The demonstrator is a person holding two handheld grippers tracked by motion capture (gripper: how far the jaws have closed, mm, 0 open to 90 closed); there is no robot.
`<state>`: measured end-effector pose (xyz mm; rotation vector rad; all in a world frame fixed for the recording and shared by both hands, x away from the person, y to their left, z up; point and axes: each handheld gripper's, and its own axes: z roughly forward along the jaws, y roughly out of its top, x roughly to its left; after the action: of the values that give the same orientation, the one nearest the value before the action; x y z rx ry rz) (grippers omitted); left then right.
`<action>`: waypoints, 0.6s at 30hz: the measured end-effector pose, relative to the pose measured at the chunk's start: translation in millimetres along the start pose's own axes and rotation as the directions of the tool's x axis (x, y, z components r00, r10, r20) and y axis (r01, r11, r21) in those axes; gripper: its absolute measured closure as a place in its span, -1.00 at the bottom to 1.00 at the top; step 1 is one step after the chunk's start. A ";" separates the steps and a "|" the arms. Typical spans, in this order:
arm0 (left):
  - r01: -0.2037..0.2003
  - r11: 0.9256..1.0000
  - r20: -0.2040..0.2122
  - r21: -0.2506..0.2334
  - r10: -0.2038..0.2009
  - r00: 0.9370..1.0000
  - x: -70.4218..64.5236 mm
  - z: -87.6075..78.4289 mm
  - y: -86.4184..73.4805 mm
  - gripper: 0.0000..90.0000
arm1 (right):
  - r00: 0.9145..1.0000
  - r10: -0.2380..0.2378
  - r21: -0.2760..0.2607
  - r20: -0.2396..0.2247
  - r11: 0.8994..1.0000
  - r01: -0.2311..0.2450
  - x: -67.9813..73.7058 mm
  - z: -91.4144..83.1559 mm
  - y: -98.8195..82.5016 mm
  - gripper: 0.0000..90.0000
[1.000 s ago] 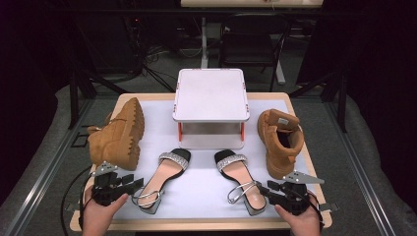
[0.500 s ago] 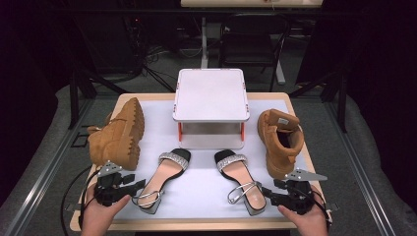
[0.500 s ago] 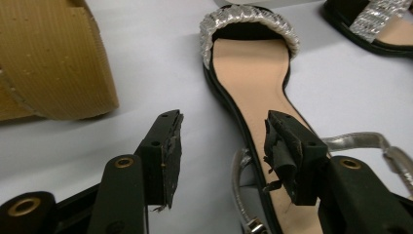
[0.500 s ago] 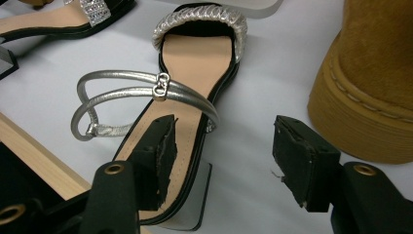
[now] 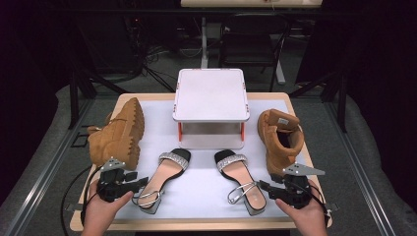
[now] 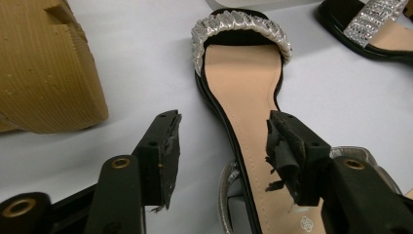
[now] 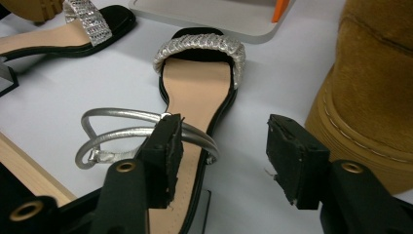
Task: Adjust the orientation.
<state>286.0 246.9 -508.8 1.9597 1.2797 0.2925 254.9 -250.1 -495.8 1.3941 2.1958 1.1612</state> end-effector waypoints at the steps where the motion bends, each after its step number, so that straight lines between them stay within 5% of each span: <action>1: 0.000 1.000 0.000 0.000 0.000 1.000 0.0 0.0 0.0 -0.02 | 1.000 -0.004 -0.001 -0.001 1.000 0.004 0.6 1.3 0.9 0.06; 18: -0.042 0.999 -0.004 0.026 0.042 0.999 -10.7 8.5 14.8 -0.26 | 0.999 -0.052 0.049 0.015 0.997 0.052 16.9 22.3 17.1 -0.25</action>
<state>295.9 230.7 -502.0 2.0104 1.2522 0.3026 271.0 -221.5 -494.1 1.3522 2.2490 1.0817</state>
